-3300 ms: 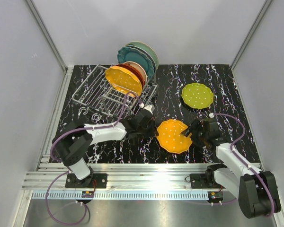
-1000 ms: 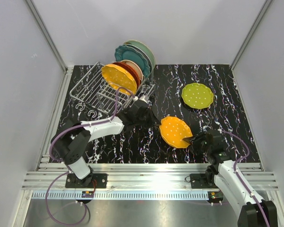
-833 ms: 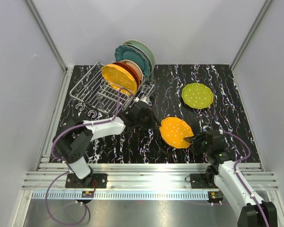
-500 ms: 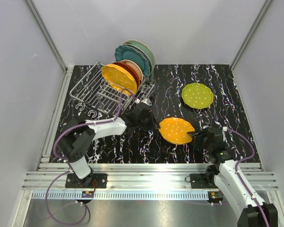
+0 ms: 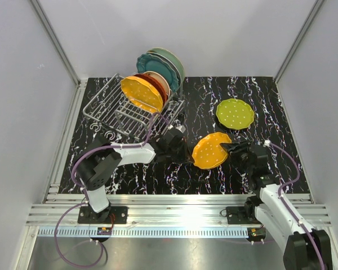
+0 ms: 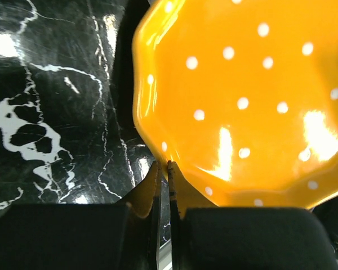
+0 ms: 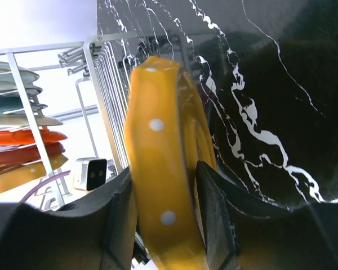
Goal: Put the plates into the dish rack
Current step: Pass the plate from the left arm to the right, then insert the plate into the dish rack
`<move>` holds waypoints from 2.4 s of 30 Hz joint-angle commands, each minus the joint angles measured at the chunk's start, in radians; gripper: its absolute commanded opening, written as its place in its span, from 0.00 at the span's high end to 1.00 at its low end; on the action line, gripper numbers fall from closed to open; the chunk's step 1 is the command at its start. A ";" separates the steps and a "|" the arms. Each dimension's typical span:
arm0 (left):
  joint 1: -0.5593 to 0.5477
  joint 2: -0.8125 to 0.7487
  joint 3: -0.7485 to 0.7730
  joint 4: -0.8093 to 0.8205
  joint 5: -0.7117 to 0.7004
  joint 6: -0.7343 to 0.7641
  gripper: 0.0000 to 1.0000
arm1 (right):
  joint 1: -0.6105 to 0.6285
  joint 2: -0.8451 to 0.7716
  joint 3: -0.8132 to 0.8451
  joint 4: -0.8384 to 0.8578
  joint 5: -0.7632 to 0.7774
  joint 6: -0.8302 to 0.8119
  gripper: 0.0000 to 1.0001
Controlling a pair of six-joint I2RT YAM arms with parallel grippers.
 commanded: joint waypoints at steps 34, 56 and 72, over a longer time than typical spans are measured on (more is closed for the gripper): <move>-0.002 -0.121 0.087 0.012 0.015 0.170 0.78 | 0.011 0.117 0.146 -0.136 -0.226 -0.352 0.92; -0.036 -0.498 0.288 -0.441 0.049 0.651 0.01 | 0.011 0.113 0.327 -0.107 -0.314 -0.443 1.00; 0.090 -0.788 0.330 -0.654 -0.341 0.774 0.01 | 0.012 0.077 0.617 -0.092 -0.476 -0.585 1.00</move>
